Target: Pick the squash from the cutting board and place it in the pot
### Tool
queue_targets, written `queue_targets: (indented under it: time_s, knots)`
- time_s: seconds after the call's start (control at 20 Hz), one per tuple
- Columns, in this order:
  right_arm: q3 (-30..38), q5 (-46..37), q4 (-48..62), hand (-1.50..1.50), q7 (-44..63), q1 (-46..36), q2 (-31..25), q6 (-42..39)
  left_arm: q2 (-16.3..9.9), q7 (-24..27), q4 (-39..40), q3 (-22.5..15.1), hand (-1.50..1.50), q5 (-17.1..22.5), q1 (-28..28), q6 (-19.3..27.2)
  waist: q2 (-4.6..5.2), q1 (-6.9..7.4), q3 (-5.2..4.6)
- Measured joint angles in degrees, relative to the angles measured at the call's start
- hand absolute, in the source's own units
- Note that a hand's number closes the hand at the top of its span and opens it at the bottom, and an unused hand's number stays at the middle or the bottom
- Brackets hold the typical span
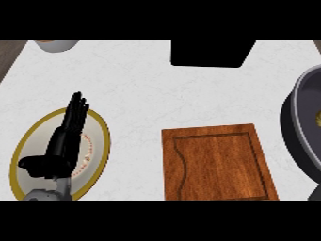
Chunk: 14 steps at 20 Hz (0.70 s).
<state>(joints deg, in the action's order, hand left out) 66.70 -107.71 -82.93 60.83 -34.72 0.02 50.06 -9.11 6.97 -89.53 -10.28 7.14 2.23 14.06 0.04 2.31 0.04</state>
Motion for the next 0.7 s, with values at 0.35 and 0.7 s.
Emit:
queue_targets:
  time_s: [0.35, 0.7]
  knots:
    - [-3.12, 2.44, -2.54, -1.5, 0.69, 7.1, 0.0, 5.76, 0.95, 0.58, 1.29, -0.29, 0.0, -0.53, 0.51, 0.36, -0.15, 0.0, -0.03]
    - [-7.57, 4.93, -5.72, -1.5, 2.7, 13.84, 0.0, 7.62, 0.42, 0.25, 0.82, 0.47, 0.0, -0.16, 0.69, -0.05, -0.31, -0.08, -0.02]
